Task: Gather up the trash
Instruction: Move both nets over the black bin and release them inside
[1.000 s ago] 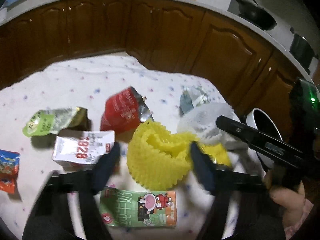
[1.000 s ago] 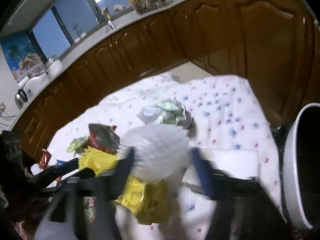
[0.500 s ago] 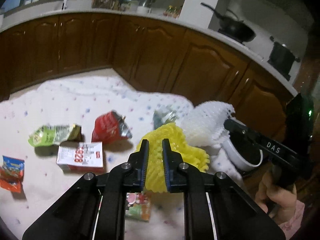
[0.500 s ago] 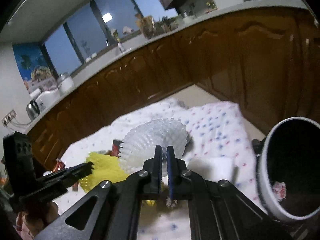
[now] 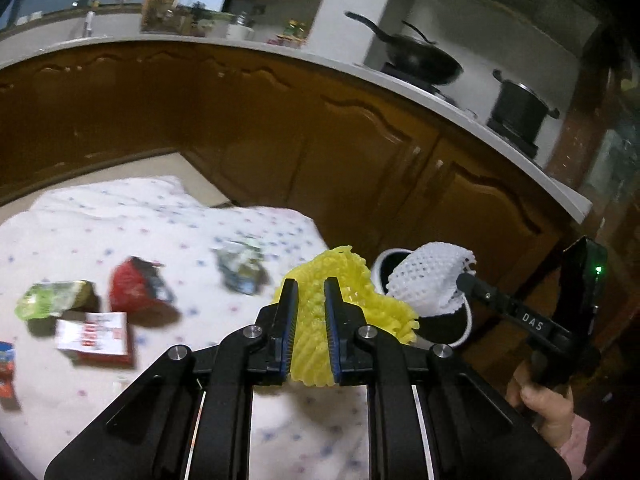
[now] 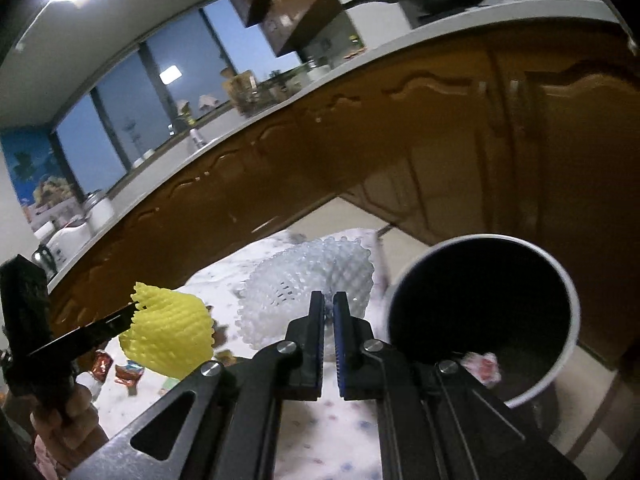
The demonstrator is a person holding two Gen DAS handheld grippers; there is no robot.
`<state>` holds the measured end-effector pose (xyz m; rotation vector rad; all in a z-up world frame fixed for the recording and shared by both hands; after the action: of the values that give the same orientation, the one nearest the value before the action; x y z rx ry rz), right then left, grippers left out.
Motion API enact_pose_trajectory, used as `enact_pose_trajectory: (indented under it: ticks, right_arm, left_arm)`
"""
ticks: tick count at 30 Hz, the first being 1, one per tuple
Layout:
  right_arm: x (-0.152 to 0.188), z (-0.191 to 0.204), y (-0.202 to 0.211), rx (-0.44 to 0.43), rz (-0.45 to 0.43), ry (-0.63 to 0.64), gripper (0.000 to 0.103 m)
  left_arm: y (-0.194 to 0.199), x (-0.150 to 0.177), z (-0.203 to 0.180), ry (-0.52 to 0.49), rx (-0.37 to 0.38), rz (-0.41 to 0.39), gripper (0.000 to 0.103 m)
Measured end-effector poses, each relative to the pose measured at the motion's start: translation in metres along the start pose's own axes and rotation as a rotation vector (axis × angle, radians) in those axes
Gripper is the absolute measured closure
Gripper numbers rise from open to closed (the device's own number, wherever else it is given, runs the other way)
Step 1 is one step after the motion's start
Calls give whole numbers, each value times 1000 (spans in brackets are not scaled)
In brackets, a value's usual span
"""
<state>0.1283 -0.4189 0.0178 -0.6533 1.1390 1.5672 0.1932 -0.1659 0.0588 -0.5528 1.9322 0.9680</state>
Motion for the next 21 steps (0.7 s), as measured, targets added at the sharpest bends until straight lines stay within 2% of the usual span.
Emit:
enact_pose_trajectory:
  ticks: [10,21]
  right_arm:
    - [-5,-50,29,101,-20,-34,99]
    - [-4,-77,28,161,-2,-30,98]
  left_arm:
    - [-48,16,-60,-38,106,67,91]
    - [-86,18,-92,-45,140,114,91]
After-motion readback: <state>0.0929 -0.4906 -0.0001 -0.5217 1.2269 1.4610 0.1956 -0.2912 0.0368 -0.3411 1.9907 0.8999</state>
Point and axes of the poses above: each gripper's, at about its wrist camera, not at the fingertips, and y roughly against the way its jaws point, z to its left, x to its underside, the point moved 3 cm from there along -y, roughly the way its jaws point, and after that the axes turned 12 degrees about -z, right-handed, at the moved point
